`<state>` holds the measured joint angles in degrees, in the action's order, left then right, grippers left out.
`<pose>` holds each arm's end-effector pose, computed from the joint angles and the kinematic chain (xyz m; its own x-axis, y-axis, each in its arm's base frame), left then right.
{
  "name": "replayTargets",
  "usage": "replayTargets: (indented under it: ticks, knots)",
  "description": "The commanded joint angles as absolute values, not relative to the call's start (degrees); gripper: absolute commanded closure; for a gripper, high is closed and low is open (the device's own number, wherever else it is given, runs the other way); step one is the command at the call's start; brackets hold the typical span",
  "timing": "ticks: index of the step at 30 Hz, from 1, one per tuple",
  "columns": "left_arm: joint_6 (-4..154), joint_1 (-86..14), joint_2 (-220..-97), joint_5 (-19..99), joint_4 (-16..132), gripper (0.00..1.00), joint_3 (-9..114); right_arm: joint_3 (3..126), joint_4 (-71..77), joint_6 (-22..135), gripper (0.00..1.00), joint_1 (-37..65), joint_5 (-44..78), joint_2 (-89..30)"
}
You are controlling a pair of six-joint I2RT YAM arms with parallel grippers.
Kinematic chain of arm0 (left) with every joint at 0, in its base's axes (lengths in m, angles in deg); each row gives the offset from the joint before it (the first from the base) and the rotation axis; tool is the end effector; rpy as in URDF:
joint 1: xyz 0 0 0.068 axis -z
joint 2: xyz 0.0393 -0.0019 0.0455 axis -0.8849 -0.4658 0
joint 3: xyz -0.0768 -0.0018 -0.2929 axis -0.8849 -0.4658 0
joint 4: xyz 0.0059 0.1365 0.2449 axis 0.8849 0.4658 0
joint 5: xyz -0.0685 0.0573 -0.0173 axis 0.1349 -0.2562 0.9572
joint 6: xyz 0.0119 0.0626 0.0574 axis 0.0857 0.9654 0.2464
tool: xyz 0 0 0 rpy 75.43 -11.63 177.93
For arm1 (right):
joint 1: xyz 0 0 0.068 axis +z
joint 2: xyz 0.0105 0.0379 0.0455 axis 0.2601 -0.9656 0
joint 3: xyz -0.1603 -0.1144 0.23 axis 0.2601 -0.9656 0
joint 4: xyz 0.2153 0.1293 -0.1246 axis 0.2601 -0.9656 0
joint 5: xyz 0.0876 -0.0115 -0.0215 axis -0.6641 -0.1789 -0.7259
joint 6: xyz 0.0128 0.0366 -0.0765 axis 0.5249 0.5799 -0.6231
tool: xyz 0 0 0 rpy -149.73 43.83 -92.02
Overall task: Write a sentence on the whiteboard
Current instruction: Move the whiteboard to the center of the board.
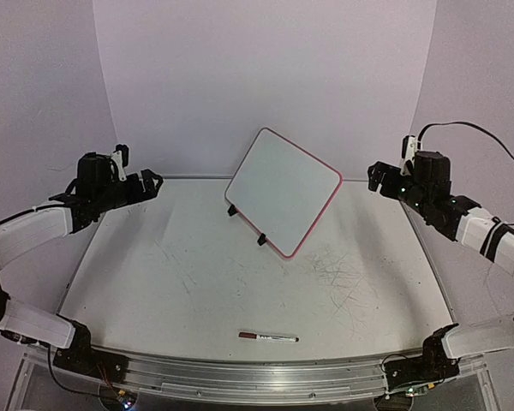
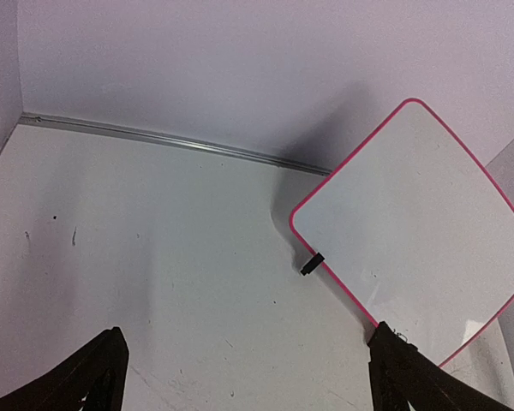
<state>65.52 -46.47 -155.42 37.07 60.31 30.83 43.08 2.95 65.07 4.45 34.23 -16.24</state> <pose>0.3219 -0.0983 0.2969 -0.4615 -0.2489 -0.8515 0.1989 0.9064 -0.3728 0.3088 0.0968 0.3487 -0.2636 0.1865 -0.9464 -0.1177 0.9676 0.2234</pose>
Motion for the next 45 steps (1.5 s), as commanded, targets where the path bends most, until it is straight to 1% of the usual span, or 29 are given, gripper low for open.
replayTargets:
  ticks: [1, 5, 9, 12, 18, 20, 23, 25, 26, 28, 33, 36, 39, 41, 43, 45]
  knots:
    - [64.6, -46.07, -158.84, 43.38, 59.37, 0.01, 33.68, 44.3, 3.85, 65.66, 0.02, 4.48, 33.57, -16.76]
    - [64.94, -42.51, -165.22, 47.56, 57.79, 0.01, 34.87, 44.0, 3.85, 64.99, 0.02, 4.49, 28.08, -17.23]
    - [66.6, -37.08, -173.22, 50.41, 55.74, 0.04, 37.79, 44.41, 3.46, 63.59, 0.02, 4.55, 21.58, -18.78]
    - [67.39, -34.45, -180.02, 54.73, 52.49, 0.06, 40.46, 44.2, 3.41, 63.05, 0.02, 4.58, 18.59, -19.0]
    - [76.81, -27.55, -195.25, 58.77, 51.54, 0.09, 52.98, 42.9, 3.41, 61.9, 0.02, 4.62, 15.18, -16.37]
    - [78.71, -25.9, -200.73, 57.96, 51.64, 0.13, 57.86, 42.26, 3.41, 61.72, 0.02, 4.58, 15.12, -15.56]
    - [79.39, -24.69, -207.23, 57.19, 52.02, 0.23, 63.34, 41.3, 3.41, 61.46, 0.02, 4.6, 15.78, -14.24]
    - [80.08, -23.98, -209.77, 56.56, 52.25, 0.29, 65.32, 40.65, 3.41, 61.03, 0.02, 4.53, 16.03, -13.24]
    - [80.77, -23.62, -210.61, 55.96, 52.57, 0.33, 65.95, 40.38, 3.41, 60.82, 0.02, 4.56, 16.12, -12.8]
    - [81.74, -23.12, -211.39, 55.29, 52.9, 0.42, 66.41, 40.06, 3.41, 60.51, 0.02, 4.59, 16.24, -12.19]
    - [83.45, -22.43, -211.9, 53.85, 52.91, 0.5, 65.54, 39.61, 3.41, 60.4, 0.02, 4.6, 16.51, -11.32]
    - [83.83, -21.5, -213.53, 53.24, 53.29, 0.59, 66.97, 39.49, 3.41, 60.73, 0.02, 4.61, 16.49, -11.17]
    - [84.61, -20.26, -215.06, 50.82, 53.64, 0.62, 68.54, 39.21, 3.43, 61.3, 0.02, 4.57, 16.23, -10.95]
    - [84.91, -19.61, -215.66, 49.62, 53.92, 0.65, 69.31, 38.86, 3.41, 61.65, 0.02, 4.59, 16.06, -10.53]
    - [85.01, -19.06, -215.76, 48.15, 53.92, 0.71, 69.58, 38.48, 3.41, 62.02, 0.02, 4.61, 15.98, -9.99]
    - [85.36, -18.13, -215.55, 45.53, 53.9, 0.79, 69.63, 38.18, 3.41, 62.33, 0.02, 4.56, 15.83, -9.45]
